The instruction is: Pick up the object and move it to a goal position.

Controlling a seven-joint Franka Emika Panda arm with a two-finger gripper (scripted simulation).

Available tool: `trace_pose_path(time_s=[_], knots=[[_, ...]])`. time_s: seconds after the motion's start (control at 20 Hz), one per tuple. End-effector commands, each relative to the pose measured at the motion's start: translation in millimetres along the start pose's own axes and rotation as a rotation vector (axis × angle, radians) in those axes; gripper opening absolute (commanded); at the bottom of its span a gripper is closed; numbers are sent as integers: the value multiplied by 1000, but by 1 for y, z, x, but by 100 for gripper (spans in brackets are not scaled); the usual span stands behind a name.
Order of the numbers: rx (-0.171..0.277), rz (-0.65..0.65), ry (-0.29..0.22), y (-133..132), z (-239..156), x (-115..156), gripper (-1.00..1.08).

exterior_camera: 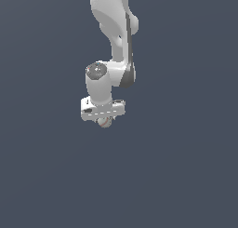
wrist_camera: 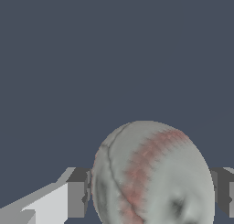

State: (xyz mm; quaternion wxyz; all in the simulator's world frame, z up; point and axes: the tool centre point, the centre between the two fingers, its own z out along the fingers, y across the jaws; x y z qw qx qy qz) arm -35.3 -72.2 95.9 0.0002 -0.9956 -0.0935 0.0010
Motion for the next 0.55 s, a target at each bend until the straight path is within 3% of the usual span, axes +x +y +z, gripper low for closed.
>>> trace_pose_path(time_s=[0.0, 0.5], knots=[[0, 0, 2, 8, -18, 3, -100], [0, 0, 2, 22, -46, 8, -100]])
